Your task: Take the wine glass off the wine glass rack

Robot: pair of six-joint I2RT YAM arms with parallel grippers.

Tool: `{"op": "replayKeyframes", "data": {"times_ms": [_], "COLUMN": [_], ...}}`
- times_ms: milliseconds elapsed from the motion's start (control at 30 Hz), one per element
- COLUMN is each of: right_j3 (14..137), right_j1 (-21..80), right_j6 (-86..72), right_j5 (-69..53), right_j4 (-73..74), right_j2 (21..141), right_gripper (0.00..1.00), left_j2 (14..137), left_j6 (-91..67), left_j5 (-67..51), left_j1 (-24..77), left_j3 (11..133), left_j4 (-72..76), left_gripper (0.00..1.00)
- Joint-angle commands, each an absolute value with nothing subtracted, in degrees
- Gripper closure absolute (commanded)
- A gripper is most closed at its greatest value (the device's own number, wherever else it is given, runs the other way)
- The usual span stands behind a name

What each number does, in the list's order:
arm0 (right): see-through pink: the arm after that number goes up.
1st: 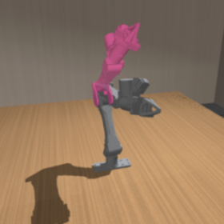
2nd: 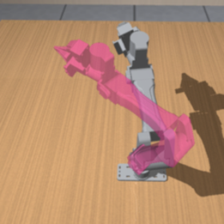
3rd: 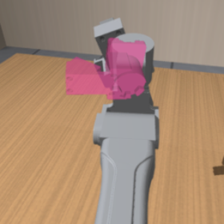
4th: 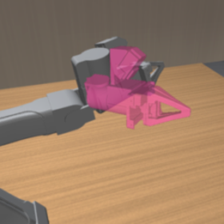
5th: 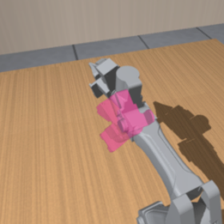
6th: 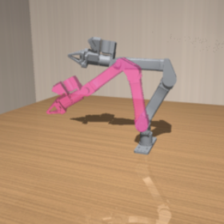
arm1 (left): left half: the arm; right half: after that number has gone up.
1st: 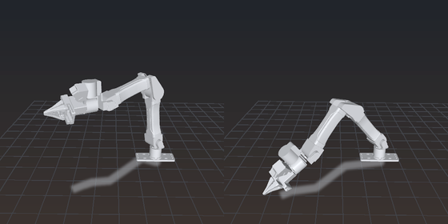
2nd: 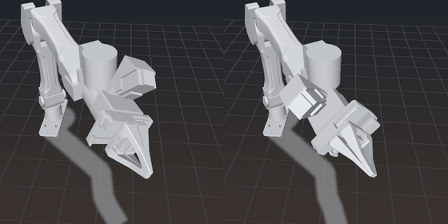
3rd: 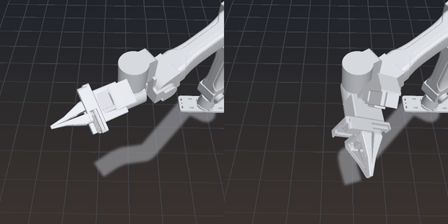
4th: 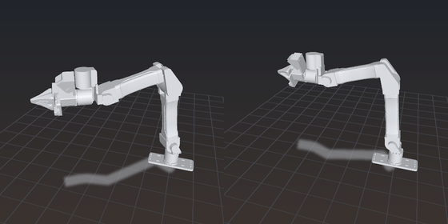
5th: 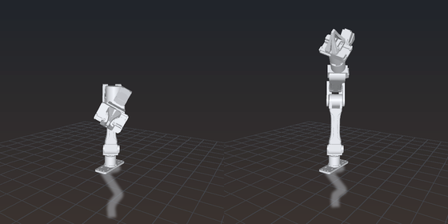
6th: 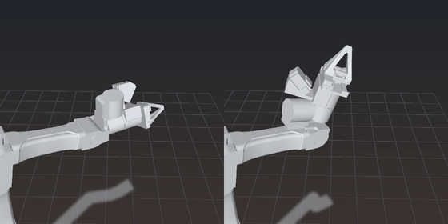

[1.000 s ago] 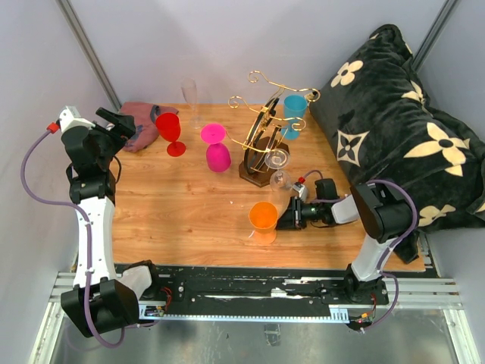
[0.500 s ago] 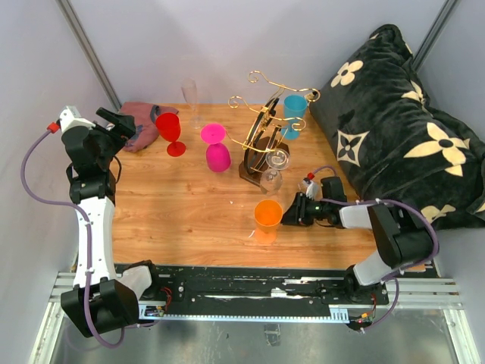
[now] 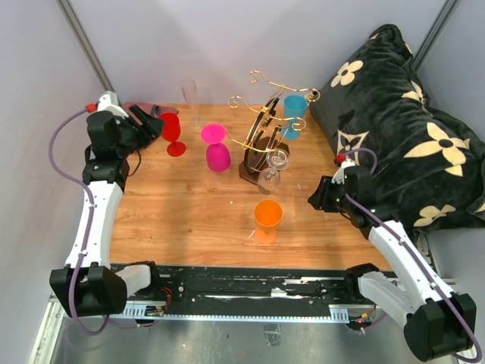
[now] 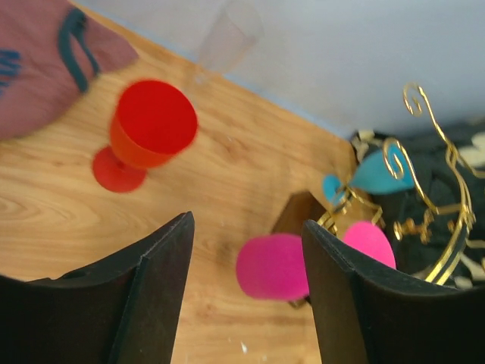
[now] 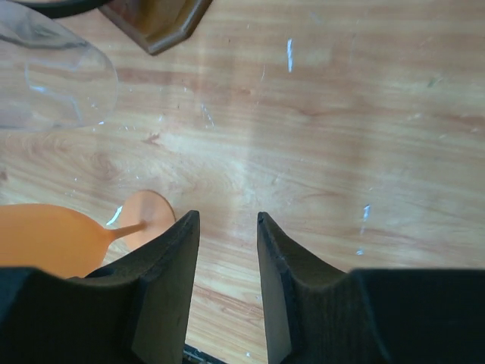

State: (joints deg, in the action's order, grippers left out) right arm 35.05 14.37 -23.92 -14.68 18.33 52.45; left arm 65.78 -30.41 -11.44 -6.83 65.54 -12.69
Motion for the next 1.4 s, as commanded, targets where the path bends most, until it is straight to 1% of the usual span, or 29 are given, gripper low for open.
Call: {"op": "replayKeyframes", "data": {"times_ms": [0,67,133,233,333,467,600,667,800,900,1100,1167,1367], "right_j3": [38.87,39.66,40.26,40.05,39.94,40.14,40.46,40.66,40.54,40.12,39.76,39.77,39.68], "right_j1": [15.44,15.57,15.59,15.63,15.56,15.61,15.57,15.57,15.6,15.58,15.58,15.56,15.58], "right_j6": [-19.36,-18.9,-18.74,-19.0,-19.14,-19.17,-19.41,-19.63,-20.23,-20.44,-20.27,-20.19,-20.14], "right_j5": [-8.57,-8.52,-9.19,-10.12,-10.25,-10.74,-12.21,-12.79,-13.22,-13.36,-13.18,-13.12,-13.18], "right_j4": [28.75,28.64,28.36,27.62,27.23,26.45,24.94,24.6,23.94,23.73,23.62,23.59,23.51], "right_j2": [51.42,51.56,51.97,52.12,52.12,52.58,54.05,54.65,54.78,54.23,53.7,53.79,53.47], "right_gripper": [0.62,0.62,0.62,0.62,0.61,0.61,0.61,0.61,0.61,0.61,0.6,0.6,0.6], "left_j2": [64.6,64.85,63.93,59.12,53.83,49.49,48.23,49.0,53.35,55.09,60.47,61.78,66.23], "left_j6": [-29.15,-25.04,-17.2,-3.17,6.38,19.43,33.64,42.25,55.09,60.86,67.09,68.72,71.19], "left_j5": [-19.64,-19.61,-14.08,-7.82,-7.43,-6.92,-7.69,-6.17,-0.2,3.68,8.82,8.95,9.22], "left_j1": [-2.39,1.23,7.57,13.91,15.51,16.41,22.21,25.46,31.21,33.7,35.54,35.76,35.91], "left_j3": [61.46,60.83,59.99,54.07,47.18,41.76,37.21,35.4,35.53,34.46,34.98,34.96,36.98], "left_j4": [-9.6,-7.78,-6.6,0.28,6.89,10.25,15.4,18.06,20.04,25.77,34.34,36.58,37.23], "left_gripper": [0.34,0.31,0.27,0.24,0.2,0.16,0.14,0.12,0.13,0.13,0.18,0.19,0.25]}}
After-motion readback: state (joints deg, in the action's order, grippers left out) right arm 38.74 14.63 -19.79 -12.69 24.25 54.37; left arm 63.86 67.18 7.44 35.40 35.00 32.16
